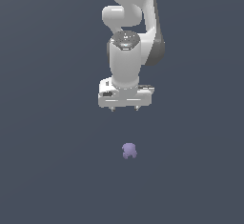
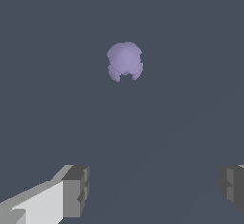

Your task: Pick up the object and move it to a goal position.

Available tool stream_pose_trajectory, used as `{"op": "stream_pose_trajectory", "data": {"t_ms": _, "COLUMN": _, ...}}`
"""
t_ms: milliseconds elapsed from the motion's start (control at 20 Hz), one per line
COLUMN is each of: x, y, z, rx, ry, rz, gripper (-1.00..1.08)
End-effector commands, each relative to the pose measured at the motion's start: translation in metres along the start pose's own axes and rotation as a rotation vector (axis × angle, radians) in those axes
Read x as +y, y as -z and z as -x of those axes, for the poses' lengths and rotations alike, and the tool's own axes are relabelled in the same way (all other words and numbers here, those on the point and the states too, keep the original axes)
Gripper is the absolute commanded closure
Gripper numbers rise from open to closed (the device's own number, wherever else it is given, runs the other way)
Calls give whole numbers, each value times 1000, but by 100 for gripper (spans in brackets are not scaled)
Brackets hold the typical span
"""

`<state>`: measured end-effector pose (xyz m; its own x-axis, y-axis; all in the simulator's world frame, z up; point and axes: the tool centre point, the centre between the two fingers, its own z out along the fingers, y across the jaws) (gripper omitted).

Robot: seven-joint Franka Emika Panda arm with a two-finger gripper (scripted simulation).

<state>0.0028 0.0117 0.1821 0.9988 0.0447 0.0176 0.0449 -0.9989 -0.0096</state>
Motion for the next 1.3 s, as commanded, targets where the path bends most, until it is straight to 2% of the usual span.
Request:
{"op": "stream_pose_trajectory", "data": {"t_ms": 0, "x": 0, "y": 0, "z": 0, "rx": 0, "ry": 0, "rz": 0, "gripper": -92}}
{"op": "stream_pose_trajectory", "data": {"t_ms": 750, "x": -15, "y": -2, "z": 3, "rx": -18, "ry": 21, "rz": 10, "gripper": -92}}
{"op": "stream_pose_trajectory", "data": {"t_ms": 1250, "x": -15, "y": -12, "z": -20, "rx": -18, "ry": 33, "rz": 11, "gripper": -92}}
